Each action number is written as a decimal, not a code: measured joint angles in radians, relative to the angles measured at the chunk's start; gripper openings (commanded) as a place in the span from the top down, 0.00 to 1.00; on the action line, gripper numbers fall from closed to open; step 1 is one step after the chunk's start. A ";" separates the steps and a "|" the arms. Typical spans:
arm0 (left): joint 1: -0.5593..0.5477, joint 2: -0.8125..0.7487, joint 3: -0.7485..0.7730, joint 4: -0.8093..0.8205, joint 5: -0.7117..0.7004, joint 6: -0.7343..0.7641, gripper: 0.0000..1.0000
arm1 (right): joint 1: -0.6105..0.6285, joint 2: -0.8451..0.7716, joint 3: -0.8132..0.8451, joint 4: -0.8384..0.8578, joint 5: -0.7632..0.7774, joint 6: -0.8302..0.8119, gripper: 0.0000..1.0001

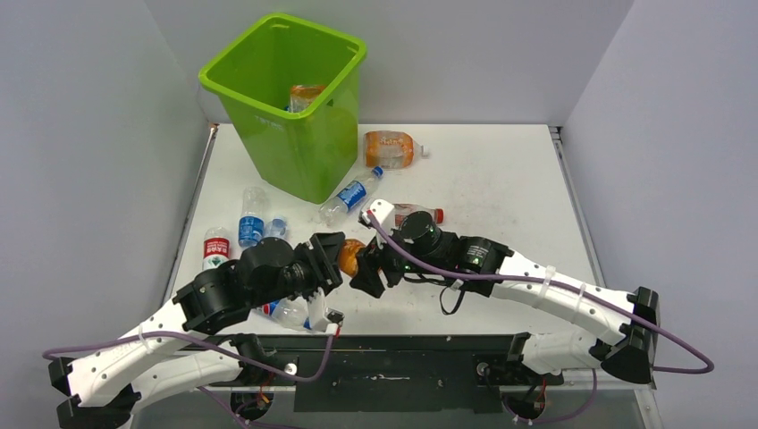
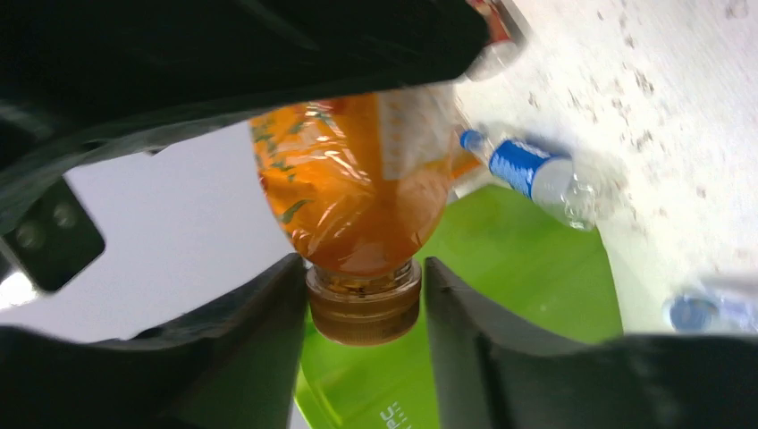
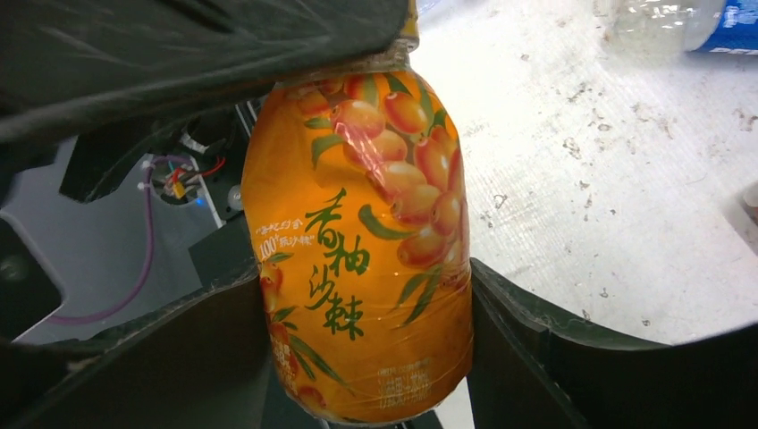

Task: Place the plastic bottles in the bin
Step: Place the plastic bottle in the trash bin.

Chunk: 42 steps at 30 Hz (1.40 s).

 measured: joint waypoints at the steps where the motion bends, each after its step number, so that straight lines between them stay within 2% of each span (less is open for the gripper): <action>1: 0.000 -0.003 -0.001 0.006 0.003 -0.025 0.06 | 0.001 -0.009 -0.007 0.008 0.000 -0.002 0.57; 2: -0.001 -0.006 -0.003 0.031 0.014 -0.061 0.03 | 0.001 -0.021 -0.021 0.022 0.013 -0.002 0.58; 5: -0.007 -0.032 -0.007 0.148 0.035 -0.231 0.04 | -0.001 -0.090 -0.085 0.059 0.057 -0.006 0.59; 11: -0.008 -0.100 -0.023 0.420 0.020 -0.719 0.04 | -0.002 -0.379 -0.317 0.205 0.159 -0.014 0.59; 17: -0.007 -0.065 -0.008 0.659 -0.010 -1.501 0.04 | -0.002 -0.616 -0.560 0.463 0.227 -0.018 0.60; 23: 0.009 0.039 -0.154 1.052 0.023 -2.186 0.04 | -0.002 -0.636 -0.654 0.632 0.275 -0.019 0.61; 25: 0.029 0.105 -0.159 1.109 0.050 -2.333 0.04 | -0.002 -0.636 -0.662 0.654 0.283 -0.018 0.61; 27: 0.043 0.167 -0.158 1.140 0.080 -2.436 0.02 | -0.002 -0.635 -0.664 0.682 0.292 -0.016 0.61; 30: 0.047 0.224 -0.144 1.138 0.119 -2.529 0.17 | -0.002 -0.630 -0.664 0.714 0.299 -0.014 0.61; 36: 0.047 0.251 -0.077 1.118 0.127 -2.582 0.33 | -0.001 -0.607 -0.665 0.756 0.302 -0.008 0.61; 39: 0.049 0.254 -0.073 1.117 0.124 -2.584 0.33 | -0.001 -0.602 -0.665 0.771 0.302 -0.005 0.61; 42: 0.051 0.270 -0.062 1.107 0.124 -2.581 0.27 | -0.001 -0.599 -0.665 0.769 0.307 -0.005 0.61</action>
